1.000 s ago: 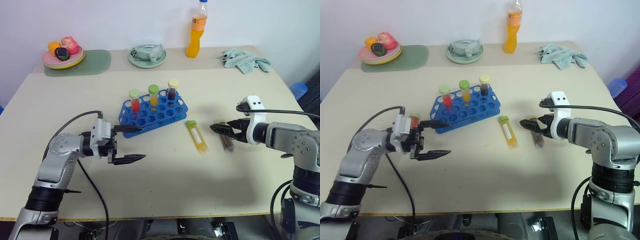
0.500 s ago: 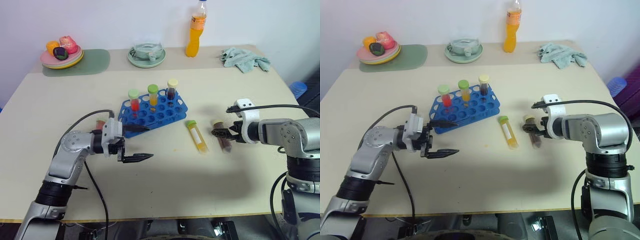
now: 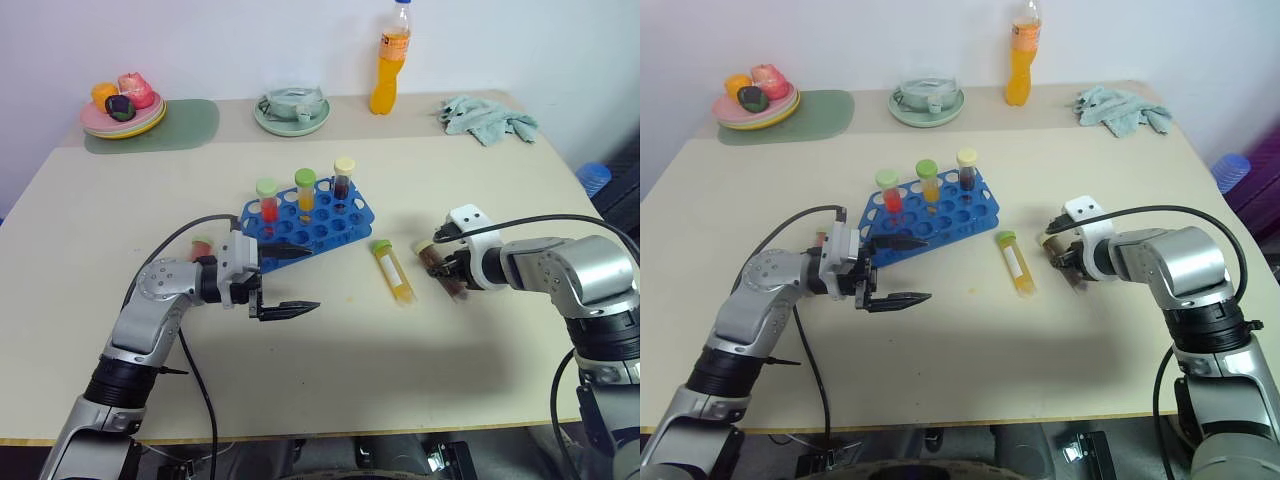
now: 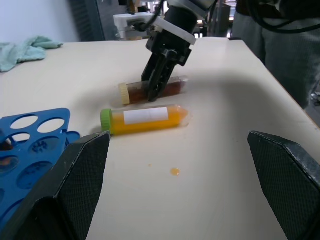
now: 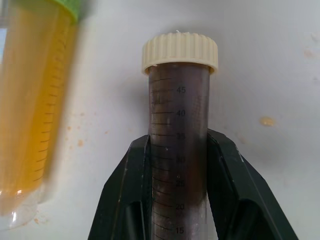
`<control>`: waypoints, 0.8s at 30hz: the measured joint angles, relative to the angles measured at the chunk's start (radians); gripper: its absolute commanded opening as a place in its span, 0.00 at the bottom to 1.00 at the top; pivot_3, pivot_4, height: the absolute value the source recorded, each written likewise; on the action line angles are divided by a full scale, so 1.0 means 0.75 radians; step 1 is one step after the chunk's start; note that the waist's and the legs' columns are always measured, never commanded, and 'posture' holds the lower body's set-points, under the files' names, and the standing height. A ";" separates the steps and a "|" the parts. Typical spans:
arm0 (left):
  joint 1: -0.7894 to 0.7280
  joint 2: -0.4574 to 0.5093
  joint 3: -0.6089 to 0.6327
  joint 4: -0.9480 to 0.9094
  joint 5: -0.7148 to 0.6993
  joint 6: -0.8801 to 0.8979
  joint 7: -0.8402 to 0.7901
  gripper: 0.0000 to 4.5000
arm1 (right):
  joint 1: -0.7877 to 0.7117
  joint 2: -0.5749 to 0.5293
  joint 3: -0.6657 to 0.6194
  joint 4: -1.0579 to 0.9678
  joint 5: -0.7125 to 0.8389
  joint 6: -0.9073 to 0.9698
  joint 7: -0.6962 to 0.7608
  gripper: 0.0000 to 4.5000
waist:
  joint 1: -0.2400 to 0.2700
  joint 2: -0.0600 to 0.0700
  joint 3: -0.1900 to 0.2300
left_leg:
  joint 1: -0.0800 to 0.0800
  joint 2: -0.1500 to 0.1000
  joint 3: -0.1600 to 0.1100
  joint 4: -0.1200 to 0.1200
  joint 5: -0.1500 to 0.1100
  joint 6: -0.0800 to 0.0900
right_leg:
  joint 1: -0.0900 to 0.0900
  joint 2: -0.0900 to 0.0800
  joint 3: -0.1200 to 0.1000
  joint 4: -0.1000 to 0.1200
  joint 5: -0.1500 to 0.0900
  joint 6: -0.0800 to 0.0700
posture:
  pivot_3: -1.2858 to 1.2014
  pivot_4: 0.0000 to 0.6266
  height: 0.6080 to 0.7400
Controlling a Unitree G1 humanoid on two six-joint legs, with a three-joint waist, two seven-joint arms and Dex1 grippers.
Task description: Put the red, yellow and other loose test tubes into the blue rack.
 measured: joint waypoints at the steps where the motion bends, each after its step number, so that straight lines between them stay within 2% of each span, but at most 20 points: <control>1: 0.000 -0.001 0.000 -0.003 0.001 0.003 0.008 1.00 | 0.012 -0.017 0.019 -0.017 -0.009 -0.031 0.016 0.24 | 0.000 0.000 0.000 | 0.000 0.000 0.000 0.000 0.000 0.000 | 0.000 0.000 0.000 0.000 0.000 0.000 | 0.52 0.24 1.00; 10: 0.027 -0.016 -0.008 -0.157 0.004 0.064 0.097 1.00 | 0.119 -0.089 0.073 -0.129 -0.086 -0.254 0.097 0.24 | 0.001 0.000 0.000 | 0.000 0.000 0.000 0.000 0.000 0.000 | 0.000 0.000 0.000 -0.001 0.001 0.001 | 0.52 0.24 1.00; 14: 0.047 -0.015 -0.007 -0.202 0.003 0.088 0.129 1.00 | 0.144 -0.045 -0.098 -0.148 -0.052 -0.378 0.132 0.24 | 0.001 0.001 0.001 | 0.000 0.000 0.000 0.000 0.000 0.000 | -0.001 0.001 0.000 -0.001 0.001 0.001 | 0.52 0.24 1.00; 16: 0.047 -0.010 -0.002 -0.201 0.001 0.094 0.136 1.00 | 0.126 0.079 -0.252 -0.165 0.034 -0.495 0.165 0.24 | -0.002 0.001 0.001 | 0.000 0.001 0.000 -0.002 0.000 0.000 | -0.001 0.002 0.000 0.000 0.001 0.002 | 0.52 0.24 1.00; 18: 0.052 -0.005 0.003 -0.201 -0.004 0.102 0.138 1.00 | 0.107 0.194 -0.324 -0.180 0.090 -0.608 0.184 0.24 | -0.002 0.001 0.000 | 0.001 0.001 0.000 -0.002 0.000 0.000 | 0.000 0.002 0.000 0.000 0.002 0.002 | 0.52 0.24 1.00; 20: 0.060 0.001 0.003 -0.201 -0.005 0.108 0.143 1.00 | 0.098 0.306 -0.331 -0.172 0.089 -0.739 0.169 0.24 | 0.000 0.001 0.001 | 0.001 0.001 0.000 -0.002 0.000 0.000 | 0.000 0.002 0.000 0.000 0.002 0.003 | 0.52 0.24 1.00; 24: 0.113 0.028 0.030 -0.202 0.029 0.111 0.224 1.00 | 0.090 0.587 -0.281 0.041 -0.005 -1.180 0.187 0.24 | -0.002 0.001 0.001 | 0.003 0.001 0.000 -0.002 0.001 -0.001 | 0.001 0.002 0.000 0.000 0.003 0.003 | 0.52 0.24 1.00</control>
